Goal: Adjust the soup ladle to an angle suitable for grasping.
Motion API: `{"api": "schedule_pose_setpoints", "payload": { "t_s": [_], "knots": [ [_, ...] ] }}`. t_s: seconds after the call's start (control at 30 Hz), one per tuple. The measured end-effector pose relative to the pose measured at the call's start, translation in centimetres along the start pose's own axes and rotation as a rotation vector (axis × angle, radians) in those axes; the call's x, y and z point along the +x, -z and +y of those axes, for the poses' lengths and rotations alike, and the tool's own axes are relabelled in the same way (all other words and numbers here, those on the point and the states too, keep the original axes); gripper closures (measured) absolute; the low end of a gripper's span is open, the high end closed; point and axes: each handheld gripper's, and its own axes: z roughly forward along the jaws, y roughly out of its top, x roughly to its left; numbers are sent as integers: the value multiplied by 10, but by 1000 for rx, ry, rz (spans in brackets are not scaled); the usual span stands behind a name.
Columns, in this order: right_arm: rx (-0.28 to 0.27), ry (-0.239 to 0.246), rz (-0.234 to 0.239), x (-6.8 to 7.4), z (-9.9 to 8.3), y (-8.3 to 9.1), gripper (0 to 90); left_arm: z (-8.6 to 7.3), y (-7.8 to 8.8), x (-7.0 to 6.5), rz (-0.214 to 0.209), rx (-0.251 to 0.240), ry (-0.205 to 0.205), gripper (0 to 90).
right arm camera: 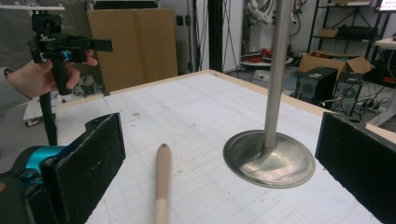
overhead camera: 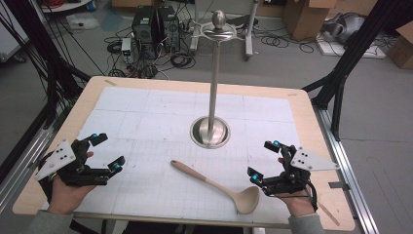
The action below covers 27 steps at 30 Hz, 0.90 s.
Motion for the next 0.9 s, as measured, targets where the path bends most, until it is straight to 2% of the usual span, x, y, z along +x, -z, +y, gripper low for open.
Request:
{"api": "schedule_pose_setpoints", "payload": {
  "t_s": [0.23, 0.37, 0.67, 0.9],
  "knots": [
    [32, 9, 19, 3, 0, -16, 2, -1, 0, 0, 0, 8, -1, 56],
    [67, 35, 50, 9, 2, -30, 2, -2, 2, 0, 5, 12, -1, 56],
    [105, 48, 92, 17, 1, -52, 2, -3, 6, 1, 13, 18, 6, 56],
    [147, 58, 108, 22, 1, -66, 2, -4, 10, 2, 22, 21, 7, 56]
  ]
}}
